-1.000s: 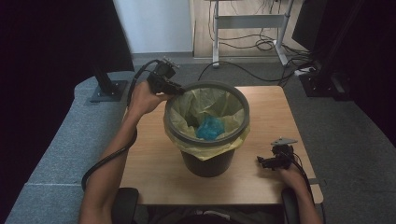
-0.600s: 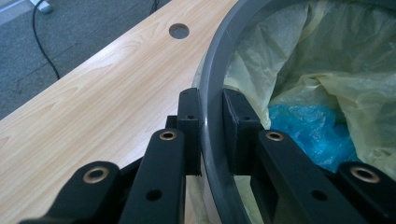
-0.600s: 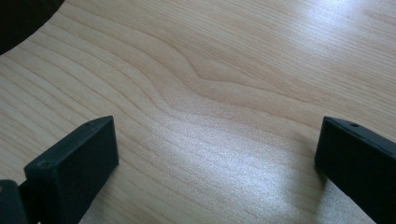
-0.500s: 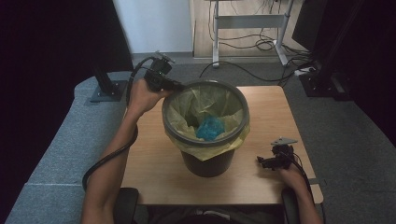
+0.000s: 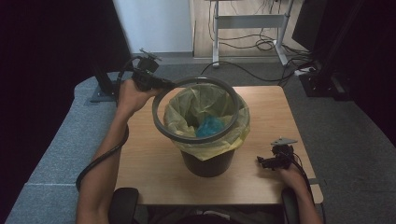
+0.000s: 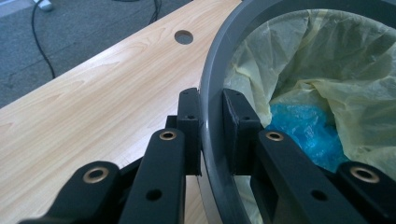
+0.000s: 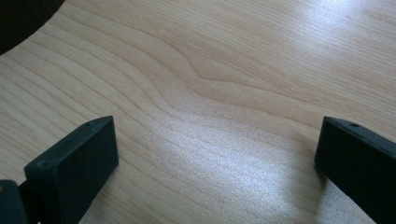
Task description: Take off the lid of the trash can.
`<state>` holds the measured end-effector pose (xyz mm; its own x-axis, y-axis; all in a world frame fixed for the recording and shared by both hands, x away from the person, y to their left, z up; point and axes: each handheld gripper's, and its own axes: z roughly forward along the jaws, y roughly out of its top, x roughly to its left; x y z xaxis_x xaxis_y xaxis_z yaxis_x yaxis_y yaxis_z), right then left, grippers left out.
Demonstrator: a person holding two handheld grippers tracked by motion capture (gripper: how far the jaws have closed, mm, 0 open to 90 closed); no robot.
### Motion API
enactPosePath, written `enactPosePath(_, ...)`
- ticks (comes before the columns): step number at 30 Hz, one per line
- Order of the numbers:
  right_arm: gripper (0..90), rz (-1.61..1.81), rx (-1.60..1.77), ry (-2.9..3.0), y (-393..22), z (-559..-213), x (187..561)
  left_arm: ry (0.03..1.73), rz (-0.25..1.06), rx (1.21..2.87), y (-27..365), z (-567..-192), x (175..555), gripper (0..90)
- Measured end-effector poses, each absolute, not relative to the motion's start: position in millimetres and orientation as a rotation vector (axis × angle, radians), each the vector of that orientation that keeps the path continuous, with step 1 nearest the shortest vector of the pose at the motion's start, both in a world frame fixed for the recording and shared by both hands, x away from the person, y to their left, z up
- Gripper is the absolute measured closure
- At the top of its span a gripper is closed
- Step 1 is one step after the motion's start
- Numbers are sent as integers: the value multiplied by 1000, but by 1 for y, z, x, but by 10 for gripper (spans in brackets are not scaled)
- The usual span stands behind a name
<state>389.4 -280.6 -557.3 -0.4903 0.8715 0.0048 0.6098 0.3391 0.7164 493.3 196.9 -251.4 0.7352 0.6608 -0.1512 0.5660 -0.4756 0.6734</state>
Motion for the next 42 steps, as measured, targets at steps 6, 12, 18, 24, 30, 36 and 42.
enactPosePath(6,0,944,1307,2229,-281,-557,389,954,186,2189,213,-254,491,781)
enactPosePath(12,0,944,1307,2229,-281,-557,389,994,184,2165,232,-256,488,781)
enactPosePath(18,0,944,1306,2229,-281,-557,389,1025,191,2147,249,-254,484,781)
enactPosePath(24,0,944,1307,2228,-281,-557,389,1052,205,2125,266,-252,480,781)
enactPosePath(30,0,944,1307,2229,-281,-557,389,1086,225,2108,284,-251,475,781)
enactPosePath(36,0,943,1307,2228,-281,-557,389,1110,228,2084,302,-254,470,780)
enactPosePath(42,0,943,1307,2228,-281,-557,389,1154,238,2057,322,-257,464,780)
